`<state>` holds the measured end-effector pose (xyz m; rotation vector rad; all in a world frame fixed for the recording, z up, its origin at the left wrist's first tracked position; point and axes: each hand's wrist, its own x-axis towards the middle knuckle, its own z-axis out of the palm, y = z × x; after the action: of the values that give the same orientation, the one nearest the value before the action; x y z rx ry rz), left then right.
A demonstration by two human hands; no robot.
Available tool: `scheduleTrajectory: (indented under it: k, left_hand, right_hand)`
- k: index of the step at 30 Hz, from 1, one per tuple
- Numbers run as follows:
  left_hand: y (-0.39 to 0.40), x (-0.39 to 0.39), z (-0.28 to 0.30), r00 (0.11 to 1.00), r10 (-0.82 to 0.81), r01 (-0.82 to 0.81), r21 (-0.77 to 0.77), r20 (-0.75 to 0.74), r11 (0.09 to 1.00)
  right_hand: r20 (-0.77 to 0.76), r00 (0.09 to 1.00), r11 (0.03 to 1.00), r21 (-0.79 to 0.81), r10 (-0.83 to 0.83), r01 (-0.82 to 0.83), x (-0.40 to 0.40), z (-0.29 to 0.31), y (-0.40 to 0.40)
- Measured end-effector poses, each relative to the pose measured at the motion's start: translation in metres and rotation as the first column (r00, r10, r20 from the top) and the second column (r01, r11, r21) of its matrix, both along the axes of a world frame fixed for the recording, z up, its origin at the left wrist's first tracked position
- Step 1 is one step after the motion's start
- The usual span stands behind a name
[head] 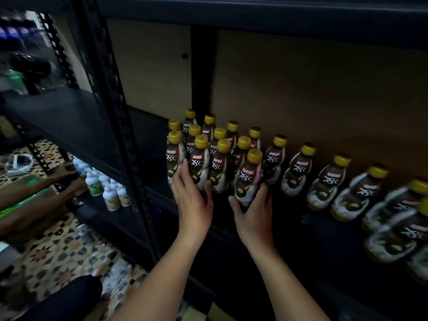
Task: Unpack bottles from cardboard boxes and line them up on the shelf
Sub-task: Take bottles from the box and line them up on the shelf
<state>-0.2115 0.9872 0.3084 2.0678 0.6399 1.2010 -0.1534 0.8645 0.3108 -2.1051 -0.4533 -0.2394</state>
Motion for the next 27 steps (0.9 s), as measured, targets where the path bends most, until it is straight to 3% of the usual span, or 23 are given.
scheduleTrajectory:
  k: [5,11,18,27]
  left_hand:
    - [0.001,0.009,-0.006,0.995,0.093,-0.093,0.01,0.028,0.996]
    - [-0.002,0.002,-0.012,0.991,0.084,-0.084,0.001,0.107,0.996]
    - [-0.003,0.005,-0.01,0.997,0.058,-0.059,-0.004,-0.059,0.998]
    - [0.007,-0.005,-0.01,1.0,-0.014,0.014,-0.03,0.022,0.999]
  right_hand:
    - [0.02,1.0,0.999,-0.042,-0.008,0.009,0.0,-0.003,-0.001]
    - [0.006,1.0,0.999,-0.045,0.003,-0.002,-0.001,-0.001,-0.002]
    - [-0.01,1.0,0.999,-0.05,0.005,-0.005,-0.002,0.001,-0.005]
    - [-0.03,1.0,0.997,-0.074,0.007,-0.01,-0.005,0.003,-0.006]
